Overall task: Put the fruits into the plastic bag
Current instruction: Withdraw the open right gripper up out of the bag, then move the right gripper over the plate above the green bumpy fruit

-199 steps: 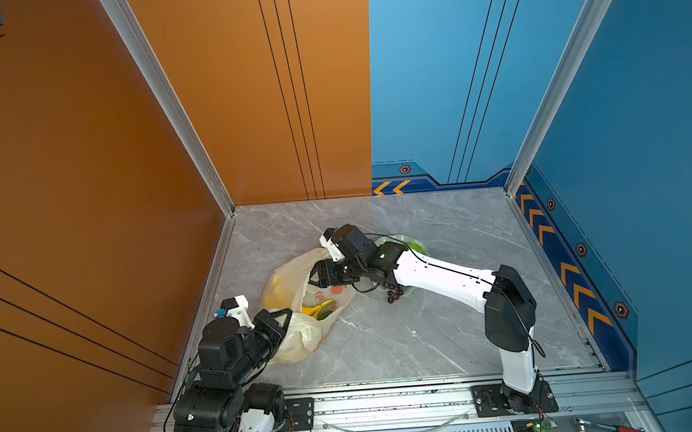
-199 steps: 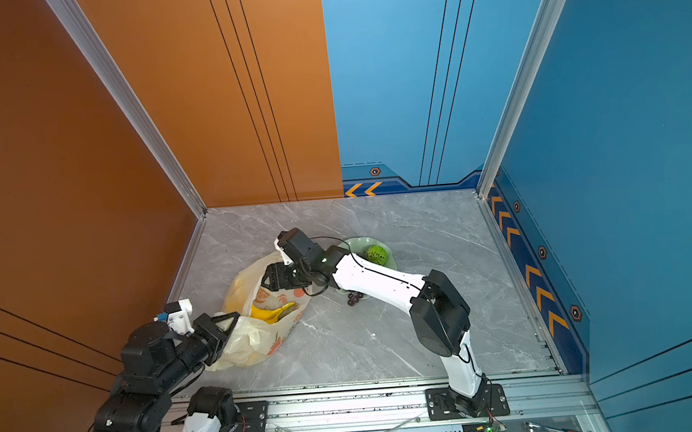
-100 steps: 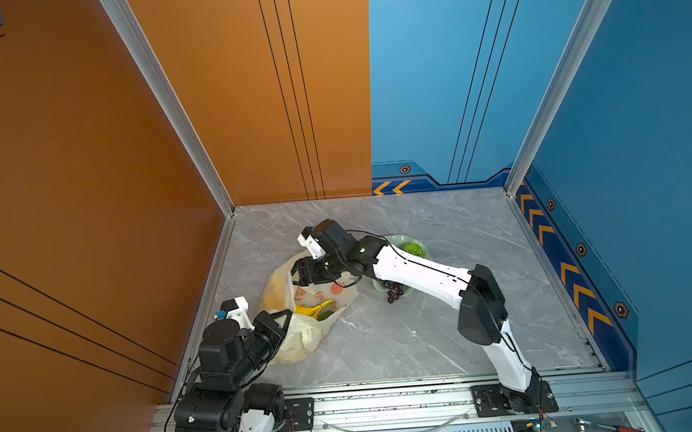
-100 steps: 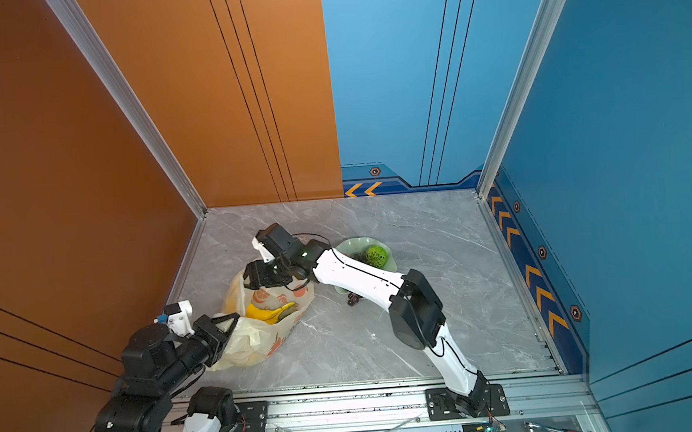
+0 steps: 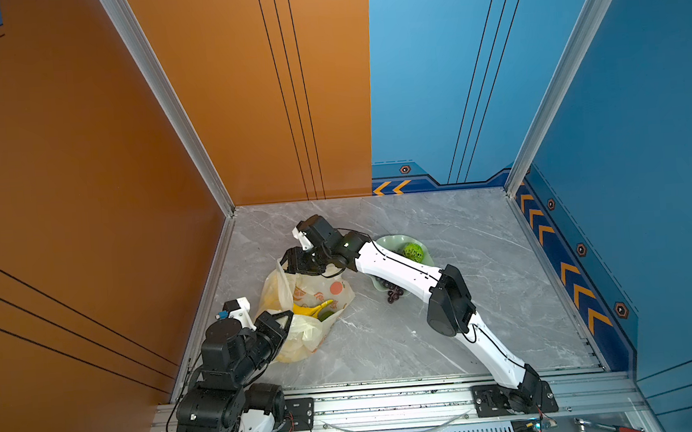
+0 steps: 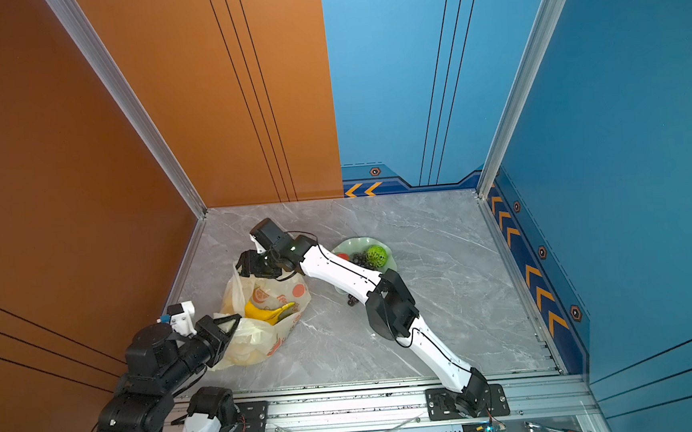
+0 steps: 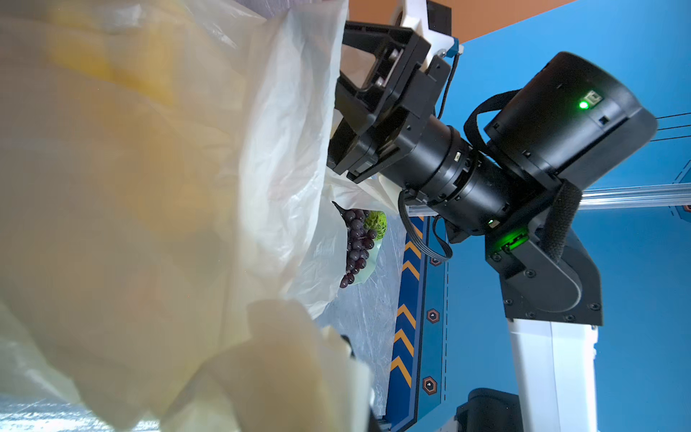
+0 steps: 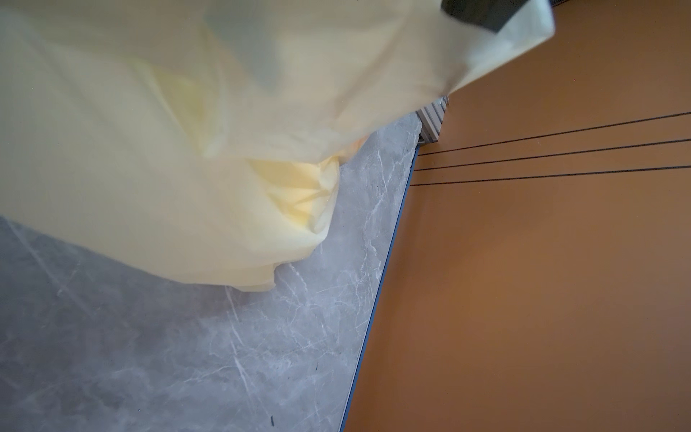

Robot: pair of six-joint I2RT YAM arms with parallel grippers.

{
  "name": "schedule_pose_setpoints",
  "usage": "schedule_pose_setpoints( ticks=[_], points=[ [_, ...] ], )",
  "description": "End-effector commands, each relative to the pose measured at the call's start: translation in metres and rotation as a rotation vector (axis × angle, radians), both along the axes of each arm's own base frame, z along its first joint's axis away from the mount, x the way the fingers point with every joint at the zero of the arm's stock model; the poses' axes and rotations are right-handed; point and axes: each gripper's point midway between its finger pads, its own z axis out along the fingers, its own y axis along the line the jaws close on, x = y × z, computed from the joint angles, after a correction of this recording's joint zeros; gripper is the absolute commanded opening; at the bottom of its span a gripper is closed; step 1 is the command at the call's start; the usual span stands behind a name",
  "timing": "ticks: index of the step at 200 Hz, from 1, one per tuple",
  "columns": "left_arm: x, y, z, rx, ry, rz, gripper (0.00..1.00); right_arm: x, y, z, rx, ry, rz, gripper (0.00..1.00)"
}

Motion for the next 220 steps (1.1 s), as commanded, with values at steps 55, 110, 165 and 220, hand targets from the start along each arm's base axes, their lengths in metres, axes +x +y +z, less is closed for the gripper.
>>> schedule_pose_setpoints(
  ticks=[55,110,165,220],
  points=[
    [-0.004,-0.004,-0.004,-0.008,-0.004,-0.026,0.00,-0.078,-0.045,0.109,0.085,-0.026,0.107,0.71],
    [-0.004,-0.005,-0.008,-0.010,0.003,-0.029,0.00,-0.113,-0.079,0.154,0.141,-0.061,0.159,0.72],
    [-0.004,-0.004,-0.011,-0.015,0.014,-0.023,0.00,-0.106,-0.144,0.186,0.047,-0.242,0.108,0.84],
    [-0.004,-0.004,-0.010,-0.012,0.014,-0.021,0.00,-0.045,-0.274,0.150,-0.314,-0.356,-0.159,1.00]
  ],
)
